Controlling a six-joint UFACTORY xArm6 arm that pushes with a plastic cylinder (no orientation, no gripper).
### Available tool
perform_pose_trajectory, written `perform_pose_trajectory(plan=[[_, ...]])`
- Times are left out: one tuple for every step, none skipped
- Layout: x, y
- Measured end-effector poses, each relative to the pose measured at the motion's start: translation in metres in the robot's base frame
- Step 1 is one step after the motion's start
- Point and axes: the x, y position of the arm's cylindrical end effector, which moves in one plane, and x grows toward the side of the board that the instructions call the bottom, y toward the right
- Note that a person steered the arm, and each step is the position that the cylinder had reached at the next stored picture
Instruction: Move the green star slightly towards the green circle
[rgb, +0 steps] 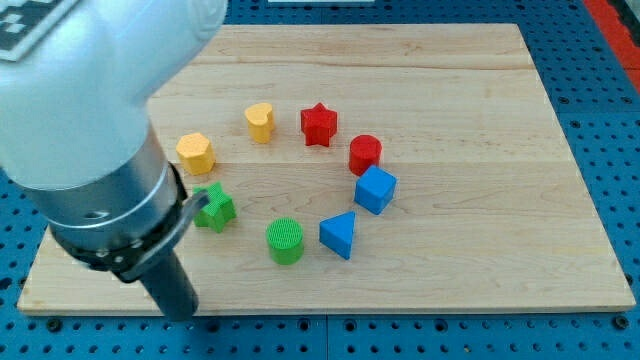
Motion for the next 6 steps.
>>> perform_pose_trajectory(plan=[[-0.001, -0.054], [-0.035, -0.104], [-0.106, -0.083], [-0.116, -0.018], [-0.116, 0.016], [-0.121, 0.026]])
